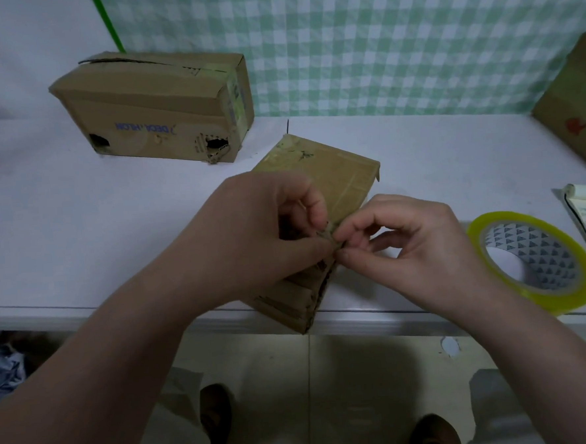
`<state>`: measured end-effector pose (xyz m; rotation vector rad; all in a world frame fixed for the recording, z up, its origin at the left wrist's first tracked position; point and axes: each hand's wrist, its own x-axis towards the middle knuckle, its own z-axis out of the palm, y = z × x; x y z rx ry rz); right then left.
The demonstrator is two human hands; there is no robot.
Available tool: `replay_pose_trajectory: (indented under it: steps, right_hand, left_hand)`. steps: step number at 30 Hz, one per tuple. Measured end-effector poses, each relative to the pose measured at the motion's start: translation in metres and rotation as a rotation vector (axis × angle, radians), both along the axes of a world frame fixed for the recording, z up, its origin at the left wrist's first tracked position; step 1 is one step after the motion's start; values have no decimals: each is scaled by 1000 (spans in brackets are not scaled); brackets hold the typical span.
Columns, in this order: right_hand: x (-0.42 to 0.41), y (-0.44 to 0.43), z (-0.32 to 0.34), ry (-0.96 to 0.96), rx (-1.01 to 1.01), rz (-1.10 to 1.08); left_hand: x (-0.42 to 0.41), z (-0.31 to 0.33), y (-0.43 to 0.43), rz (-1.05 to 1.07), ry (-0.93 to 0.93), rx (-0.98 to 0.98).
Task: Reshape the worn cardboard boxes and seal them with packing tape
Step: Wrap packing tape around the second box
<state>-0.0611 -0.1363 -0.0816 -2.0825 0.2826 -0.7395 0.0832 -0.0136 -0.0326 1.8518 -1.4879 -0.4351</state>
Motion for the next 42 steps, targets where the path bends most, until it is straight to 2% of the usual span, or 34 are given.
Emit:
replay_pose_trajectory:
  steps: [4, 8, 19, 26, 30, 36, 42]
  right_hand:
    - [0, -2, 0, 29, -18, 6]
    - [0, 1, -3, 38, 64, 15]
    - [1, 1, -6, 43, 168, 56]
    - [1, 0, -7, 23, 232, 56]
    - [2, 0, -8, -7, 244, 43]
    - [2, 3, -7, -98, 130, -45]
    - [-1, 2, -8, -91, -172, -29]
  left_hand:
    - [1, 0, -1, -18, 40, 27]
    - [3, 2, 0, -50, 64, 42]
    - [1, 0, 1, -44, -112, 51]
    - [2, -2, 2, -14, 42, -15]
    - [1, -3, 1, 13, 4, -12]
    - [2, -1, 2, -16, -65, -12]
    - [10, 5, 4, -126, 52, 70]
